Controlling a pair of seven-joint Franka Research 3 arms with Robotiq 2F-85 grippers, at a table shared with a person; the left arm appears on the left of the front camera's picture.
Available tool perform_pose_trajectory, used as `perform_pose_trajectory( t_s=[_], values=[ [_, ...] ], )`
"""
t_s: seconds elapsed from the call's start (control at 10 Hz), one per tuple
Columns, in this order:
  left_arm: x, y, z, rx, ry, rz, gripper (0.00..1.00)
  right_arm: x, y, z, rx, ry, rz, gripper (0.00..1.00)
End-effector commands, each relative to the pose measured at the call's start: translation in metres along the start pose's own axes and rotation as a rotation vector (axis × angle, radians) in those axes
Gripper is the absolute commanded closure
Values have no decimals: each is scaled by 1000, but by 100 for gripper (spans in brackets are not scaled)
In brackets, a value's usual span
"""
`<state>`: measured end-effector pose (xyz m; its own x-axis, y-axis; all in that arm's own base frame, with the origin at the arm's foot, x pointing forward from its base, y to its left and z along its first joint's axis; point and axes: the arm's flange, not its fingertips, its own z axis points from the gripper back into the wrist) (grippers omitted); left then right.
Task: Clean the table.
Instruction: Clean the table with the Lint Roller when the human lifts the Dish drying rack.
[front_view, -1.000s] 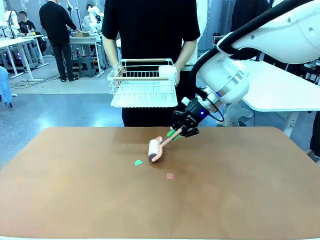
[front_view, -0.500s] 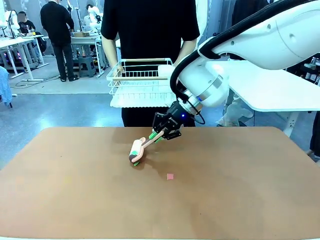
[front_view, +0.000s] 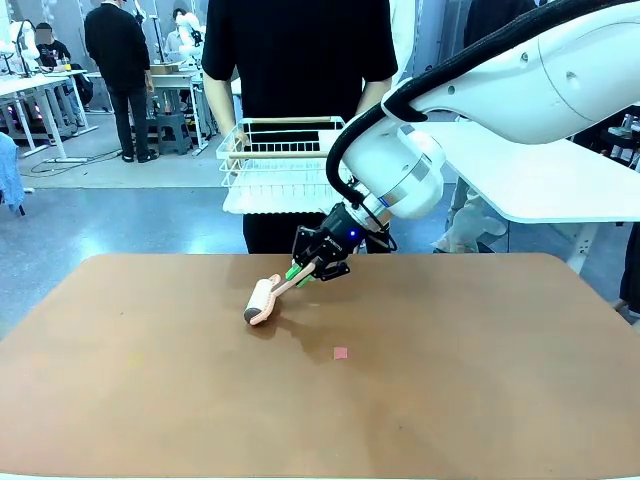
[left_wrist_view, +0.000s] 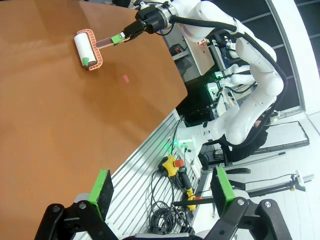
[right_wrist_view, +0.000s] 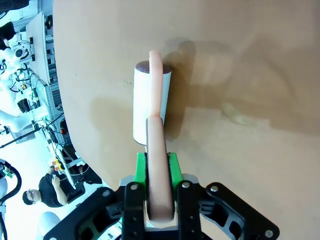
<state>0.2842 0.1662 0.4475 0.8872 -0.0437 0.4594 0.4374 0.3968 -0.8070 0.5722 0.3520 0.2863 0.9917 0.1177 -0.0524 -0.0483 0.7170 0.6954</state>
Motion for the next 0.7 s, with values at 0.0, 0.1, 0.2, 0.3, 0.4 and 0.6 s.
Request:
perform_pose_trajectory(
  t_s=[0.0,0.1,0.2,0.3,0.4,0.6],
  values=[
    [-2,-2,1,-13,-15,-16,0,-38,-10,-4,-20,72,12,79],
    [-2,-2,1,-13,-15,-16,0,-42,-3,8,-24,66,18,79],
    [-2,-2,1,-13,-15,-16,0,-46,5,22,-33,61,27,79],
    [-2,-2,1,-13,-15,-16,0,-52,11,37,-39,73,29,79],
    [-2,-2,1,-13,-15,-16,0,-57,13,53,-37,76,19,79],
    [-2,-2,1,-13,-15,-16,0,-66,15,96,-8,39,-2,79]
  ],
)
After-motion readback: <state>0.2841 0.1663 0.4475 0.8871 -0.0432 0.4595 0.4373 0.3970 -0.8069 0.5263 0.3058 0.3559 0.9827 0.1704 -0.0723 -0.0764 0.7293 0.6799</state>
